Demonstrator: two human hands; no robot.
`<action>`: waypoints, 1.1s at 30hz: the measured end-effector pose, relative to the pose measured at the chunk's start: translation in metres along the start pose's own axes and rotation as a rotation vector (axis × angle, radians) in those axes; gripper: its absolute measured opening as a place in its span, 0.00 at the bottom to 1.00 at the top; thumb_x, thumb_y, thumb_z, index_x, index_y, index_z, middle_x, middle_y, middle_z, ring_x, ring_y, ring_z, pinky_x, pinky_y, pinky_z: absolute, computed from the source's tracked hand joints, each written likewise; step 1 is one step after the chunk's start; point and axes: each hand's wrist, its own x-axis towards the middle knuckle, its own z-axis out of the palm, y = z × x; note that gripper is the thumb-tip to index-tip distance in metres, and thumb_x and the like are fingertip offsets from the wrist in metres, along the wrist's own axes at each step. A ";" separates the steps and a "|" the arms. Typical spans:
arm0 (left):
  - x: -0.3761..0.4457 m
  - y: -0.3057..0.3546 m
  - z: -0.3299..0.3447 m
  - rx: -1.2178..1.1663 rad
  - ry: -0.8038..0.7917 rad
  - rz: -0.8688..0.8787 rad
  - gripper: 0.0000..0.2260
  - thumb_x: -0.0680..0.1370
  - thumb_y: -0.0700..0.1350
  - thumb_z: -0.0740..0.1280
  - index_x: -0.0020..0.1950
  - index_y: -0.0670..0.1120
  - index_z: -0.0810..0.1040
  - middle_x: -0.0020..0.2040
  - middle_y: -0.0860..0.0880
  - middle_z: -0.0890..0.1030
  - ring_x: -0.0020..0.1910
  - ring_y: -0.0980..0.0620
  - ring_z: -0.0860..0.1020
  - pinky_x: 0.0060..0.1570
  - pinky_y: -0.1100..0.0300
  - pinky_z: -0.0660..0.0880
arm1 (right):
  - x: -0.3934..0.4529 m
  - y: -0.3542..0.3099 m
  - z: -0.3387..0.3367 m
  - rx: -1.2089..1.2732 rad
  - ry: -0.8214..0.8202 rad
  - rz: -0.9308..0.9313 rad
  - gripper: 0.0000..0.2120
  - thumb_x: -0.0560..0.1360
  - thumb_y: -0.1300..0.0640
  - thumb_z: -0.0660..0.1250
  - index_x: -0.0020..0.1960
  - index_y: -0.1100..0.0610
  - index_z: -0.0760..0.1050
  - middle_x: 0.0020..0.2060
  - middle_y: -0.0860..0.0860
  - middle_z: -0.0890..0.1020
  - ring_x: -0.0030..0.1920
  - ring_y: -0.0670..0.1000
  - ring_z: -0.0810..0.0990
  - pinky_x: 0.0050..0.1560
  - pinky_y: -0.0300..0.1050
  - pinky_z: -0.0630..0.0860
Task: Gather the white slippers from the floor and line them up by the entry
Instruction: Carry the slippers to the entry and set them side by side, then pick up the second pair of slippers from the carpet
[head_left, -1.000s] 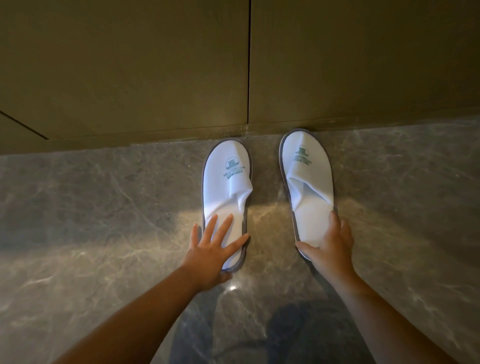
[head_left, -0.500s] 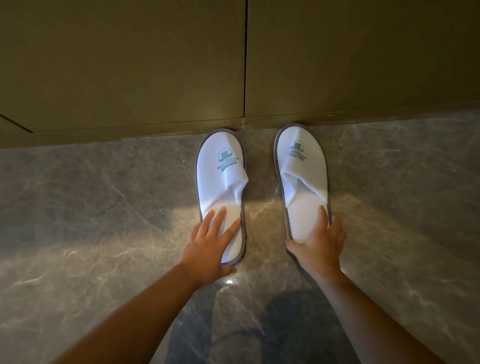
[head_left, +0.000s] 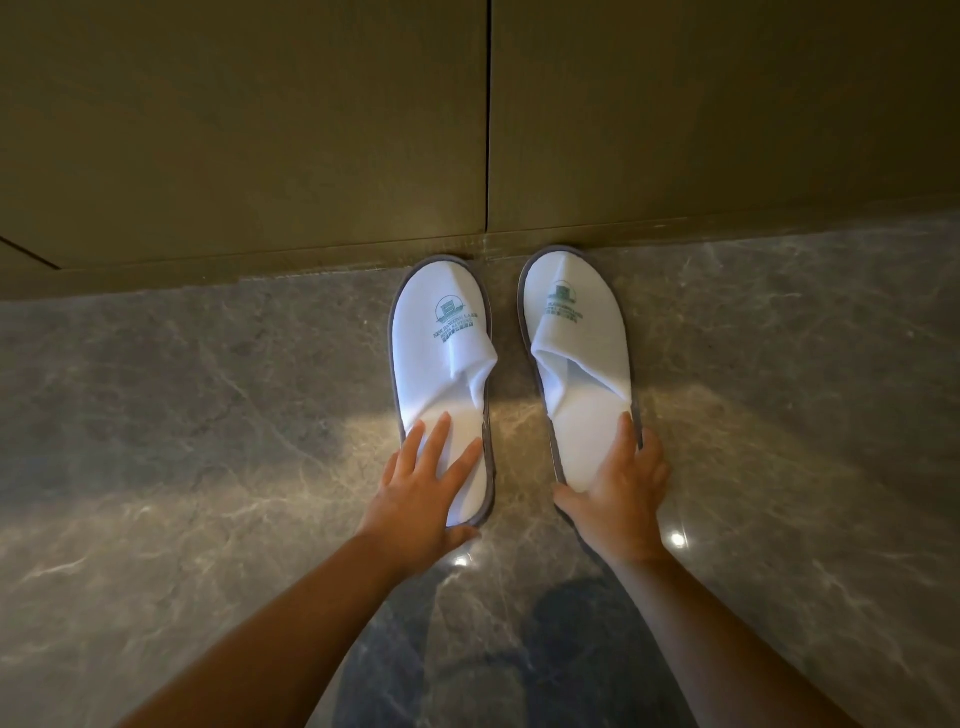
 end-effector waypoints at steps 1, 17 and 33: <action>0.000 0.000 0.000 0.002 0.000 -0.002 0.39 0.71 0.64 0.58 0.72 0.55 0.38 0.76 0.45 0.38 0.74 0.39 0.38 0.72 0.44 0.46 | 0.000 0.000 0.000 0.003 -0.004 0.001 0.48 0.61 0.52 0.74 0.71 0.56 0.48 0.70 0.62 0.57 0.68 0.63 0.58 0.67 0.59 0.61; -0.002 0.004 -0.008 0.004 -0.010 -0.001 0.39 0.71 0.63 0.60 0.72 0.54 0.40 0.76 0.44 0.39 0.74 0.40 0.39 0.73 0.45 0.45 | 0.001 0.002 -0.002 -0.034 -0.030 -0.005 0.49 0.63 0.47 0.73 0.72 0.57 0.45 0.72 0.62 0.53 0.71 0.63 0.55 0.69 0.59 0.59; -0.254 0.008 -0.276 -0.616 0.192 -0.454 0.15 0.75 0.52 0.60 0.59 0.47 0.73 0.58 0.46 0.79 0.52 0.47 0.78 0.48 0.56 0.74 | -0.167 -0.187 -0.280 0.027 -0.411 -0.439 0.04 0.72 0.57 0.63 0.39 0.54 0.75 0.34 0.48 0.78 0.37 0.49 0.76 0.35 0.40 0.68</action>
